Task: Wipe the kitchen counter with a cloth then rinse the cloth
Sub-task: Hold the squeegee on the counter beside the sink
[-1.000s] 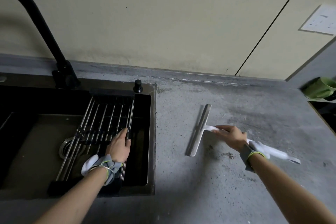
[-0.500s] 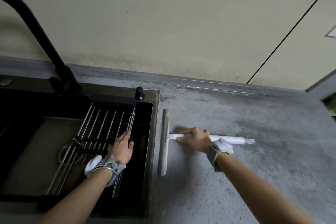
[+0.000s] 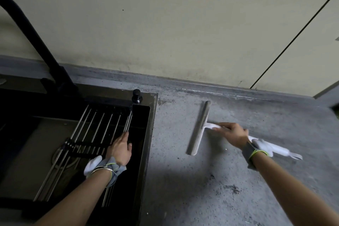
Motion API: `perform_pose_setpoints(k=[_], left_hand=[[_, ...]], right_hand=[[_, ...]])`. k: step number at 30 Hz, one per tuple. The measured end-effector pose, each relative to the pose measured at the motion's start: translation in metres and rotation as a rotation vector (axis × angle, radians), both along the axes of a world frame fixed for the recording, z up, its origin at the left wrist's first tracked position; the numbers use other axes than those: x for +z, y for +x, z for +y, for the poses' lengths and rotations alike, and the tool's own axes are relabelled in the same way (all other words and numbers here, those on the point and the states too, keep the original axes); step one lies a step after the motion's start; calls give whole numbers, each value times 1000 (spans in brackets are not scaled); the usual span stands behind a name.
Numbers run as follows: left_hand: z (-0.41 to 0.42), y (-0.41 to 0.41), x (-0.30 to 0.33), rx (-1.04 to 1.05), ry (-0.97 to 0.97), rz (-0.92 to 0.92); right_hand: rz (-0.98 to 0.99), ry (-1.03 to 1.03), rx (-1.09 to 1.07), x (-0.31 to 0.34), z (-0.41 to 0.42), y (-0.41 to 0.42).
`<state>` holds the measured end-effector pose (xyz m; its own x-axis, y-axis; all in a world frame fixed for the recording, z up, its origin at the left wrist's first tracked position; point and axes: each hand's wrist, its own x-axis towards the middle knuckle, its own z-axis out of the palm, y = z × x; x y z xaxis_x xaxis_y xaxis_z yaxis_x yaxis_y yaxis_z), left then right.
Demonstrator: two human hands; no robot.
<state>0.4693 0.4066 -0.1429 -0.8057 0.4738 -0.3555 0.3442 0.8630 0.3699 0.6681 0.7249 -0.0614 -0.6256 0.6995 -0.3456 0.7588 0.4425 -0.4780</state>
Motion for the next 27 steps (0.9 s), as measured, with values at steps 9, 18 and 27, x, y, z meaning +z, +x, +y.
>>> perform_pose_setpoints(k=[9, 18, 27], left_hand=[[6, -5, 7, -25, -111, 62], [9, 0, 13, -44, -128, 87], [11, -4, 11, -34, -69, 62]], right_hand=[[-97, 16, 210, -2, -13, -28], [-6, -72, 388, -15, -85, -77], [87, -92, 120, -8, -29, -64]])
